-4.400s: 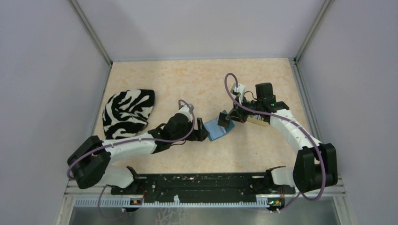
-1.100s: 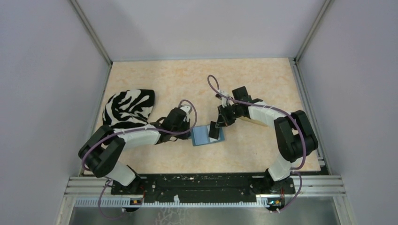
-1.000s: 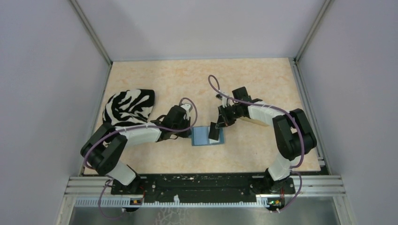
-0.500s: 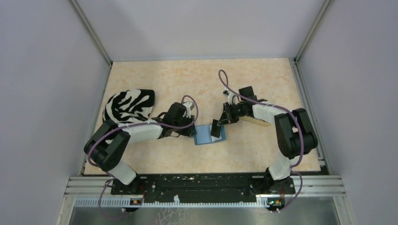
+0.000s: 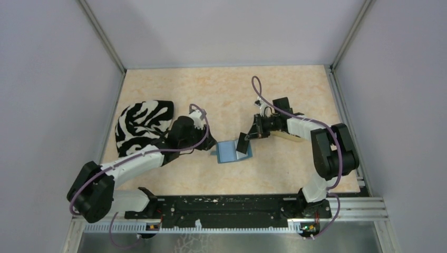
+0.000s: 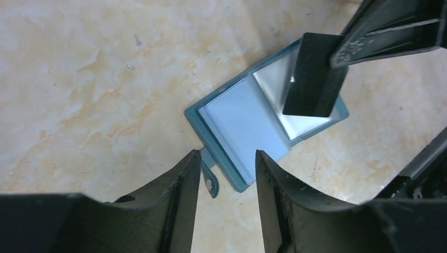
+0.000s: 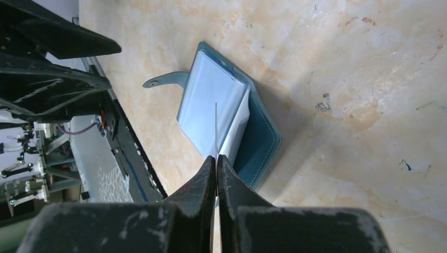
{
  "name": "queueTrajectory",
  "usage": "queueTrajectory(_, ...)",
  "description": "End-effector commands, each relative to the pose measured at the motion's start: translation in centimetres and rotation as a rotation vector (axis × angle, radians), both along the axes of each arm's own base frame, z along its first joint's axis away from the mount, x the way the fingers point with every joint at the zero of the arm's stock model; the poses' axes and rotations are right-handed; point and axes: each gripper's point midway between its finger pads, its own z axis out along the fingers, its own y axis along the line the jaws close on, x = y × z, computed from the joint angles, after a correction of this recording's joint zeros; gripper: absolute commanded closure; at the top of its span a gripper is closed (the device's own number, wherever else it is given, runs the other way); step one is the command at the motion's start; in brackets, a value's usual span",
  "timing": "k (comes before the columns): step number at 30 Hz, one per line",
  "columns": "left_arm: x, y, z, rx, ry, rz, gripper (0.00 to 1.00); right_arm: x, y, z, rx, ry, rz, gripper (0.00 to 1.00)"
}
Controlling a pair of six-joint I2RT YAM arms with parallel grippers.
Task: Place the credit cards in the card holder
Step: Insert the credit card into the card holder.
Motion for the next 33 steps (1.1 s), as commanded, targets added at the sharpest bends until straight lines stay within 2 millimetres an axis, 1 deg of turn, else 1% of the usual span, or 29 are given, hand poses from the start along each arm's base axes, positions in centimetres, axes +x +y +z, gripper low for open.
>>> queueTrajectory(1,-0.8,-0.9,3.0,-0.116,-0.041,-0.041,0.55,0.4,0.6,2.6,0.081,-0.069,0.012,1.0)
queueTrajectory(4,-3.1,-3.4,3.4,-0.242,0.042,-0.174,0.63,0.4,0.7,1.6,0.081,-0.031,0.006,1.0)
queueTrajectory(6,-4.1,-4.4,2.4,-0.294,0.107,-0.215,0.67,0.4,0.7,1.1,0.078,-0.014,0.003,1.0)
queueTrajectory(10,-4.0,-5.0,-0.5,-0.261,0.175,-0.194,0.67,0.4,0.5,0.1,0.06,0.002,-0.01,1.0)
queueTrajectory(15,-3.2,-4.1,-4.2,-0.145,0.219,-0.129,0.66,0.1,0.7,-1.0,0.039,0.027,-0.004,1.0)
queueTrajectory(20,-2.8,-2.3,-6.6,-0.035,0.236,-0.052,0.66,-0.1,0.8,-1.7,0.026,0.042,0.005,1.0)
queueTrajectory(22,-2.7,-1.8,-7.2,-0.004,0.239,-0.038,0.66,-0.2,0.9,-1.8,0.031,0.052,0.008,1.0)
queueTrajectory(25,-2.7,-1.5,-7.7,0.018,0.25,-0.036,0.67,-0.5,1.2,-1.7,0.058,0.07,0.016,1.0)
queueTrajectory(29,-2.8,-1.7,-8.2,0.028,0.263,-0.045,0.72,-0.8,1.7,-0.7,0.118,0.084,0.038,1.0)
queueTrajectory(33,-2.7,-1.4,-8.6,0.047,0.268,-0.037,0.76,-0.7,1.7,0.0,0.127,0.06,0.034,1.0)
